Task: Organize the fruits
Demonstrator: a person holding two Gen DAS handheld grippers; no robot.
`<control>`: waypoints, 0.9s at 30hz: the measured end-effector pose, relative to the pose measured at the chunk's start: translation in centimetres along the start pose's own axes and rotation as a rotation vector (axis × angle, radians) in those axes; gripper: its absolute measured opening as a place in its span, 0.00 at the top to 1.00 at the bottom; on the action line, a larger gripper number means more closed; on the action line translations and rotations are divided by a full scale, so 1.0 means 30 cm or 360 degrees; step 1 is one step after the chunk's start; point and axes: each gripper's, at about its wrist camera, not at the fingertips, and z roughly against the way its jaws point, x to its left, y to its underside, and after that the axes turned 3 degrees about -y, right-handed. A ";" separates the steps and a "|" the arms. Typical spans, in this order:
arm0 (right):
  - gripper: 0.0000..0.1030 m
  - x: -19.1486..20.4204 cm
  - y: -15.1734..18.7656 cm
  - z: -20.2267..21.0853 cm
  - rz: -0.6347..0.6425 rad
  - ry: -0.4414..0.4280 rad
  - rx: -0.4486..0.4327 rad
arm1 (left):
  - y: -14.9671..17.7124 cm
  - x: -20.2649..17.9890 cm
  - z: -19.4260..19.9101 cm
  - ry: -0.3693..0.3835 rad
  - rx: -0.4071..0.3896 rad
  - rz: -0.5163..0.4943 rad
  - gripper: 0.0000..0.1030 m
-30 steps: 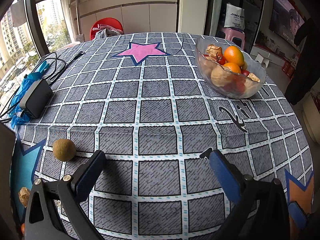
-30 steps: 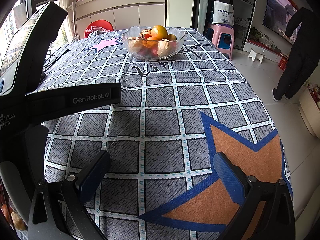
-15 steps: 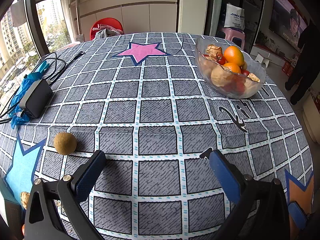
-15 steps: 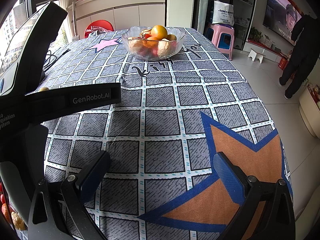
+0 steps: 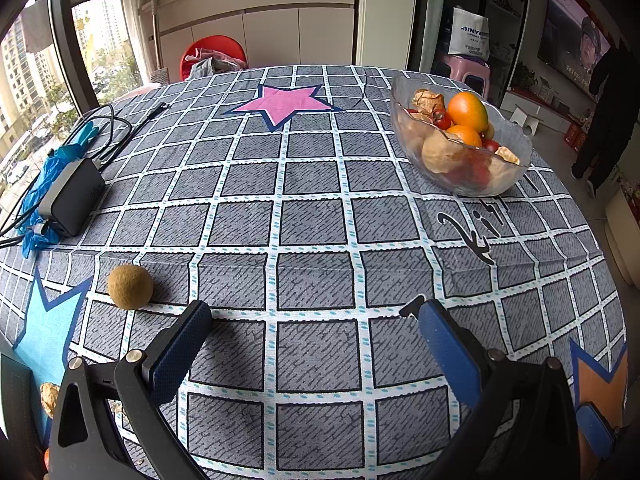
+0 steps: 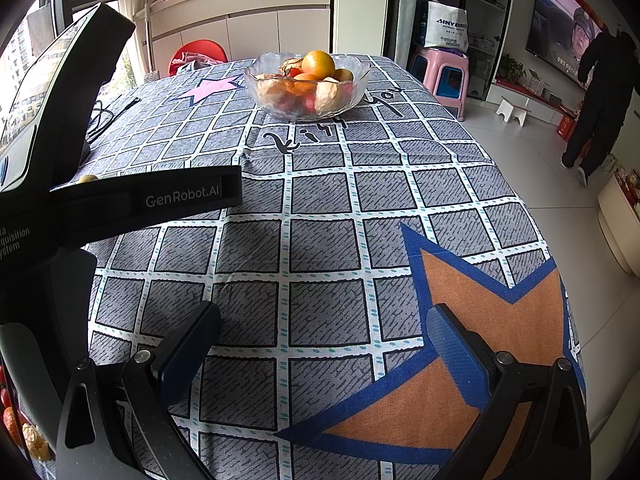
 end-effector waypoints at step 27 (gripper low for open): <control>0.00 -0.004 -0.064 -0.031 0.0027 -0.0099 0.0787 | -0.042 -0.032 -0.005 0.0069 0.0533 -0.0145 0.00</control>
